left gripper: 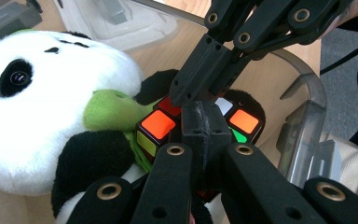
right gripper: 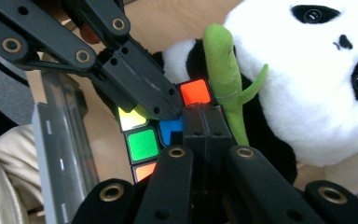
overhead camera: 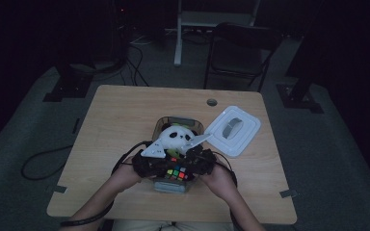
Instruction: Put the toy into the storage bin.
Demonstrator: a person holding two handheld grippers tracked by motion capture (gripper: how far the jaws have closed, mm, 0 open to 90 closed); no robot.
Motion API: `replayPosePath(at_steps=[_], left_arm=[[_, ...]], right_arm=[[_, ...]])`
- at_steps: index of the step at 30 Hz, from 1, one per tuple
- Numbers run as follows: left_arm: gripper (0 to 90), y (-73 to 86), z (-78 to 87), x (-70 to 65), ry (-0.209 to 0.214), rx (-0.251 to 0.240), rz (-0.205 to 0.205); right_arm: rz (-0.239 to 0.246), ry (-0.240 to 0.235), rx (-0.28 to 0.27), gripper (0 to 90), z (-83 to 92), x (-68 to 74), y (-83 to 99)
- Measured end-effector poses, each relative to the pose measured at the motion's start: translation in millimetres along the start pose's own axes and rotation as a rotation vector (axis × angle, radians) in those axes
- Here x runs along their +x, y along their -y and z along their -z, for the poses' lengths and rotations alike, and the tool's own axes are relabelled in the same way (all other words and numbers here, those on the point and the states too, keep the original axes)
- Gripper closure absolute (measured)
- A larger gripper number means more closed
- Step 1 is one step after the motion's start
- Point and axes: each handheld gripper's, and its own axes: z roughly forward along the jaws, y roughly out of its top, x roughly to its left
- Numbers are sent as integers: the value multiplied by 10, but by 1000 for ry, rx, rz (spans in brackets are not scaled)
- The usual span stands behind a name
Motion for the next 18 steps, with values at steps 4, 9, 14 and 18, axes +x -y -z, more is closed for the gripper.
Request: replayPosePath(at_steps=[4,9,14,18], left_arm=[[900,-12,-21,-19,-25,7,-14],[900,-28,-37,-8,-39,20,-26],[900,-35,-19,-4,-31,14,-15],[900,-81,50,-4,-9,-3,6]], right_arm=[[-2,4,-6,900,-10,-9,16],[-16,20,-15,900,-30,-27,28],[-24,15,-20,900,-14,-25,32],[-62,-65,-54,900,57,-94,36]])
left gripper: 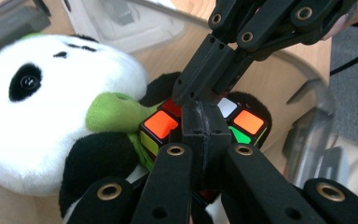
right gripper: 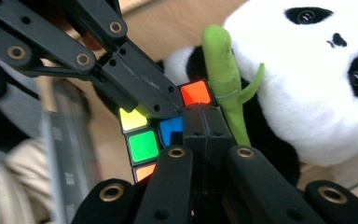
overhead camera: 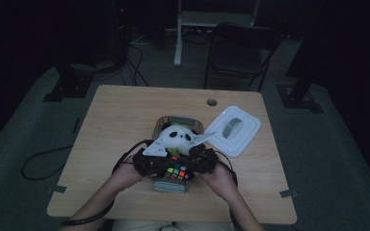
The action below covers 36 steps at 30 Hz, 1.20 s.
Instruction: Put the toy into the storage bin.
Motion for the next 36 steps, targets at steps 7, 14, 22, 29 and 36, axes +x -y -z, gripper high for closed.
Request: replayPosePath(at_steps=[7,14,22,29,36], left_arm=[[782,-42,173,22,23,-87,52],[659,1,241,115,22,-98,84],[382,99,411,239,20,-148,145],[220,232,546,341,-31,-166,189],[177,361,590,424,-52,-157,220]], right_arm=[[-50,-72,-112,723,209,-102,5],[-117,-12,-148,480,279,-254,9],[-148,54,-189,334,391,-341,85],[-217,121,-211,266,519,-511,266],[-255,194,-222,258,608,-629,462]])
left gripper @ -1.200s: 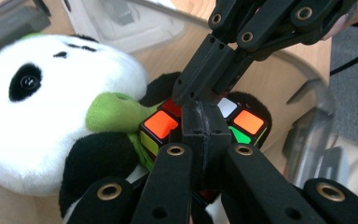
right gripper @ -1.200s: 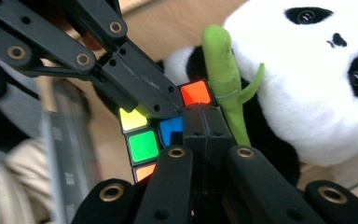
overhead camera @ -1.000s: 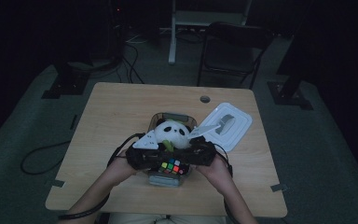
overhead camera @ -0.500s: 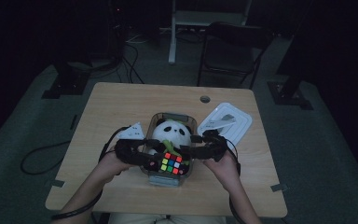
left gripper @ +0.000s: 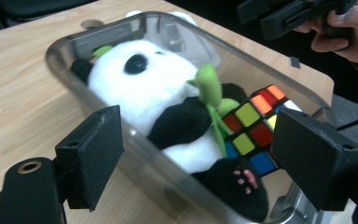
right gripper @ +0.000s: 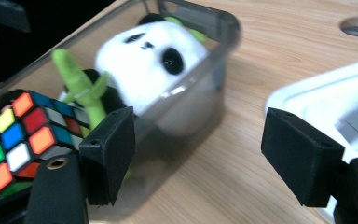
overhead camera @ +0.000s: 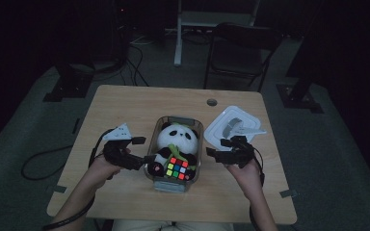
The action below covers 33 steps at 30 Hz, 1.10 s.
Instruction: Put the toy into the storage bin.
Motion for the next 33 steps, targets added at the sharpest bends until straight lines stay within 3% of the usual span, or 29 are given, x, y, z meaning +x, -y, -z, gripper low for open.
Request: replayPosePath(at_steps=[4,9,11,16,21,23,26,31,33], left_arm=[[110,32,14,17,-16,8,-6],[94,86,55,62,-27,-7,13],[10,115,65,82,-31,8,22],[10,220,88,149,-46,-5,27],[11,350,61,246,-78,-25,39],[10,402,48,291,-110,-21,43],[11,494,36,371,-120,-42,67],[11,627,-19,457,-173,-35,75],[11,675,-50,479,-169,-27,88]], right_arm=[[-23,10,4,256,35,-102,62],[-54,36,18,205,39,-222,147],[-62,51,14,197,35,-263,185],[-94,87,23,131,6,-364,257],[-106,115,30,149,-32,-437,303],[-112,130,21,162,-42,-465,322],[-130,147,2,184,-47,-513,348],[-147,163,3,184,-62,-570,364],[-153,171,3,184,-71,-587,370]])
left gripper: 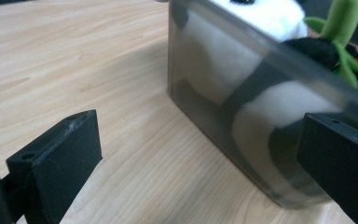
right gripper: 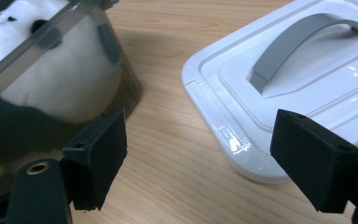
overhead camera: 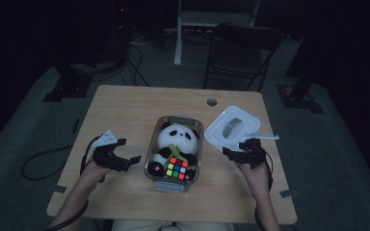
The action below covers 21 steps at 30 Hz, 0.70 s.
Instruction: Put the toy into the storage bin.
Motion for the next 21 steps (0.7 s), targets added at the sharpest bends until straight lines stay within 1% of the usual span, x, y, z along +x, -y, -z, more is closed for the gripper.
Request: replayPosePath(at_steps=[3,7,8,9,11,13,15,16,17,18,19,21], left_arm=[[11,55,-50,6,-8,11,3],[11,93,-103,8,-3,31,7],[11,99,-116,4,-4,34,3],[11,103,-126,-1,-2,38,1],[11,108,-147,-9,3,41,-1],[11,110,-161,-19,10,41,-2],[11,108,-172,-29,17,39,-3],[11,107,-177,-35,18,39,-5],[11,107,-177,-35,18,39,-5],[11,106,-186,-46,25,42,-9],[11,105,-190,-49,25,44,-11],[11,108,-198,-56,32,43,-9]], right_arm=[[-4,10,5,183,-30,-30,4],[-35,-7,34,182,-99,-86,1],[-40,-2,33,182,-117,-95,2],[-42,11,27,184,-132,-103,2],[-39,24,19,218,-163,-122,-3],[-38,63,10,225,-200,-134,-13],[-48,75,10,232,-243,-157,-28],[-49,90,5,238,-265,-164,-35],[-49,90,5,238,-265,-164,-35],[-47,103,3,249,-286,-169,-42],[-55,119,2,249,-328,-182,-53],[-62,134,-1,249,-366,-196,-60]])
